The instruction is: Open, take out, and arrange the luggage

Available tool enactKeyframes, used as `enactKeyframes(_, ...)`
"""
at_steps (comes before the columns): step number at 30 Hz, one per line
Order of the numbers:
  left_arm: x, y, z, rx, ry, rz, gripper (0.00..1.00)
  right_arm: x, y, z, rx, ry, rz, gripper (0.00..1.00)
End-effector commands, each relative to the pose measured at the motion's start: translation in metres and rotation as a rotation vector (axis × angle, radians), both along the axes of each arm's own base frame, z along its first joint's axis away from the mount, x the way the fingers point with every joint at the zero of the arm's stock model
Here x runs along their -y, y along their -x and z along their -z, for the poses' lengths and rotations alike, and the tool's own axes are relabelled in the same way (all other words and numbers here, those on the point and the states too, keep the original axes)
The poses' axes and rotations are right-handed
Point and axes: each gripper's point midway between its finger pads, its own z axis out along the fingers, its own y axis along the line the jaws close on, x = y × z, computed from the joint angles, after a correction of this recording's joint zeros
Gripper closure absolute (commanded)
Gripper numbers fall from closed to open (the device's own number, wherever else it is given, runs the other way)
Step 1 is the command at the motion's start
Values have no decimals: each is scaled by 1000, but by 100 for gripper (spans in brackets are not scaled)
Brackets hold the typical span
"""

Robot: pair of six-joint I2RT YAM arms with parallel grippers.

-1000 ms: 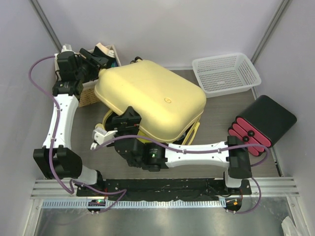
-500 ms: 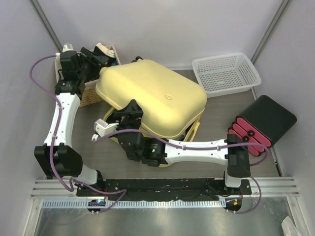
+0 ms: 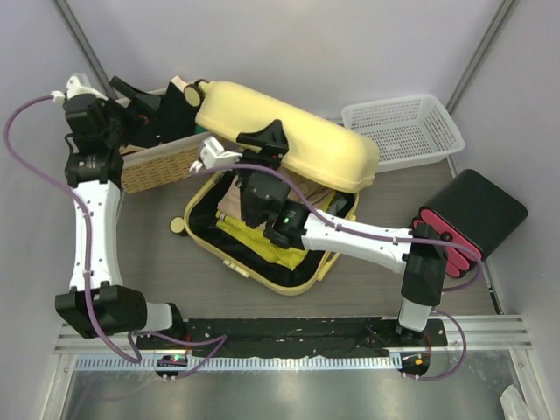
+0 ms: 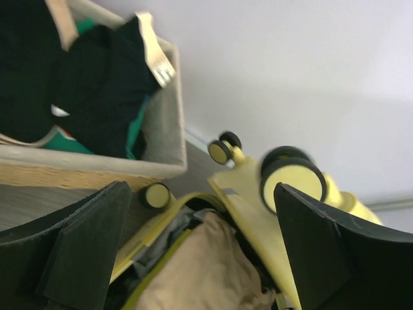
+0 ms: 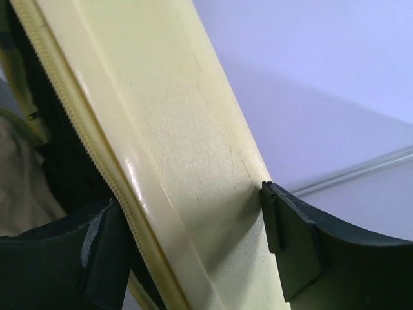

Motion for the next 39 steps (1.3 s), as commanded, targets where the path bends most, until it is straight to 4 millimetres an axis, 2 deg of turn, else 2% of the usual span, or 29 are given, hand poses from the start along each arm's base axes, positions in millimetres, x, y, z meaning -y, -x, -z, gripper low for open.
enactKeyframes(1, -33, 32, 2, -18, -89, -75, 0, 59, -32, -13, 19, -39, 207, 23)
enactKeyframes(2, -36, 39, 14, -56, -97, -90, 0, 63, -36, -15, 21, -44, 215, 24)
enactKeyframes(3, -34, 53, 13, -45, -107, -92, 0, 67, -41, -17, 24, -48, 224, 25)
enactKeyframes(4, -30, 58, 47, -111, -81, -81, 0, 75, -48, -18, 25, -44, 239, 25)
enactKeyframes(6, -17, 74, 66, -117, -47, -42, 0, 82, -53, -22, 33, -64, 245, 25)
enactKeyframes(7, -14, 83, 107, -201, -26, -35, 0, 86, -59, -23, 33, -59, 245, 25)
enactKeyframes(8, -11, 92, 125, -245, -13, -29, 0, 89, -61, -27, 36, -87, 245, 26)
enactKeyframes(9, -3, 105, 154, -301, 7, -5, 0, 90, -62, -30, 39, -101, 238, 27)
enactKeyframes(11, 6, 117, 178, -341, 45, 11, 0, 90, -67, -33, 38, -104, 217, 29)
enactKeyframes(12, 12, 125, 199, -385, 58, 31, 1, 90, -69, -33, 39, -118, 210, 29)
enactKeyframes(16, 28, 151, 236, -521, 82, 90, 5, 89, -74, -35, 32, -134, 186, 32)
enactKeyframes(19, 40, 166, 255, -626, 110, 145, 11, 90, -76, -36, 32, -153, 170, 32)
enactKeyframes(22, 45, 173, 266, -680, 114, 167, 18, 92, -78, -37, 30, -178, 156, 33)
enactKeyframes(26, 44, 177, 278, -712, 118, 167, 47, 95, -78, -40, 30, -192, 150, 33)
enactKeyframes(28, 46, 181, 290, -760, 127, 179, 49, 97, -78, -42, 33, -199, 148, 33)
enactKeyframes(30, 48, 182, 302, -805, 148, 187, 55, 99, -77, -45, 34, -204, 144, 33)
enactKeyframes(31, 48, 181, 307, -817, 149, 187, 59, 101, -77, -45, 31, -200, 146, 33)
enactKeyframes(32, 46, 180, 311, -827, 148, 184, 71, 102, -78, -45, 31, -198, 146, 33)
enactKeyframes(34, 36, 178, 318, -857, 147, 161, 86, 104, -77, -47, 29, -199, 147, 33)
enactKeyframes(35, 30, 175, 317, -855, 150, 148, 97, 106, -77, -48, 29, -202, 148, 33)
enactKeyframes(38, -6, 166, 311, -833, 147, 55, 100, 111, -75, -50, 25, -203, 142, 33)
enactKeyframes(39, -18, 158, 302, -809, 115, 30, 100, 111, -74, -49, 17, -204, 139, 33)
